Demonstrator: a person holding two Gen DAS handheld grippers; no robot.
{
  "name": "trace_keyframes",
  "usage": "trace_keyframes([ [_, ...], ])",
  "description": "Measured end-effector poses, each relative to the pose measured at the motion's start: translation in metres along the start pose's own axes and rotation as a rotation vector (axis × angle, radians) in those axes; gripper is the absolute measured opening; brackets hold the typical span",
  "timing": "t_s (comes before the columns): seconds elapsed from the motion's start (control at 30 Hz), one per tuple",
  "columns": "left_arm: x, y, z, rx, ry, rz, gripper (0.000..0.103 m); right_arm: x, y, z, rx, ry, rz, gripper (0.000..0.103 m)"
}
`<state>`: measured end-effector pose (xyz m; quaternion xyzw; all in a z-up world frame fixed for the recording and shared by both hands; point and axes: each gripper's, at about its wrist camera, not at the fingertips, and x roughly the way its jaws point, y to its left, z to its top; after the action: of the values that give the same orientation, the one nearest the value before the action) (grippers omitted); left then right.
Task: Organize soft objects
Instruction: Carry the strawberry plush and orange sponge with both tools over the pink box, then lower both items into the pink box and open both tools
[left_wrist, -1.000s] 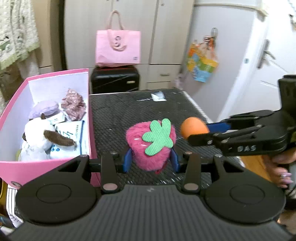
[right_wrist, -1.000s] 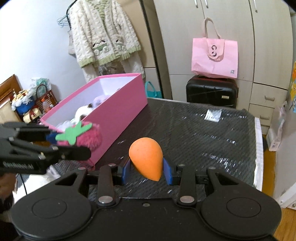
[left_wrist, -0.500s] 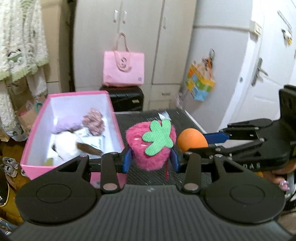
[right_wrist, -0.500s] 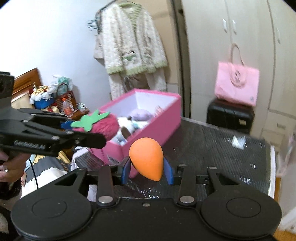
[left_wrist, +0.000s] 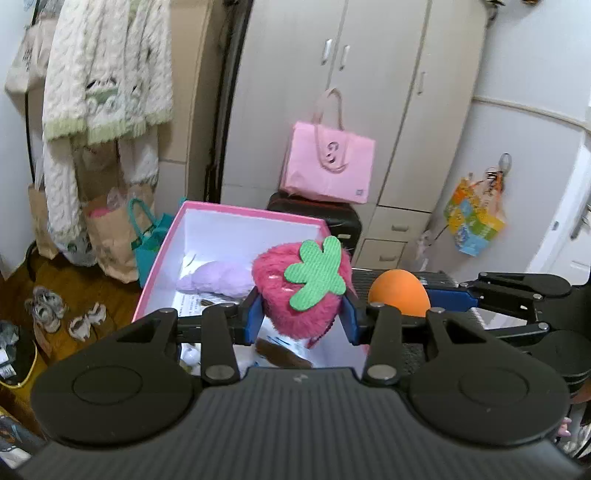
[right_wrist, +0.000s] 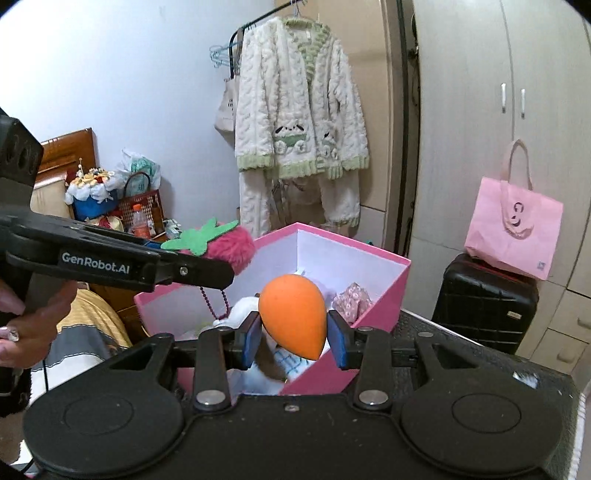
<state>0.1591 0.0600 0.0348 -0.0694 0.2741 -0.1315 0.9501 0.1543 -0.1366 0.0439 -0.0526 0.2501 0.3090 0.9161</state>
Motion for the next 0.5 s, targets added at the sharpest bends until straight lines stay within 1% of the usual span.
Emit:
trace_keyframes([
  [0.2,0.042,0.026,0.007,-0.052,0.064,0.023,0.042,0.053,-0.005,0.012,-0.068,0.076,0.002,0.045],
  [0.37,0.076,0.041,0.008,-0.093,0.141,0.030,0.042,0.093,0.000,0.017,-0.172,0.140,-0.035,0.045],
  [0.43,0.085,0.045,0.007,-0.110,0.160,0.037,0.042,0.104,0.002,0.016,-0.223,0.156,-0.034,0.045],
  [0.5,0.092,0.048,0.006,-0.118,0.168,0.059,0.045,0.111,0.003,0.014,-0.271,0.155,-0.033,0.046],
])
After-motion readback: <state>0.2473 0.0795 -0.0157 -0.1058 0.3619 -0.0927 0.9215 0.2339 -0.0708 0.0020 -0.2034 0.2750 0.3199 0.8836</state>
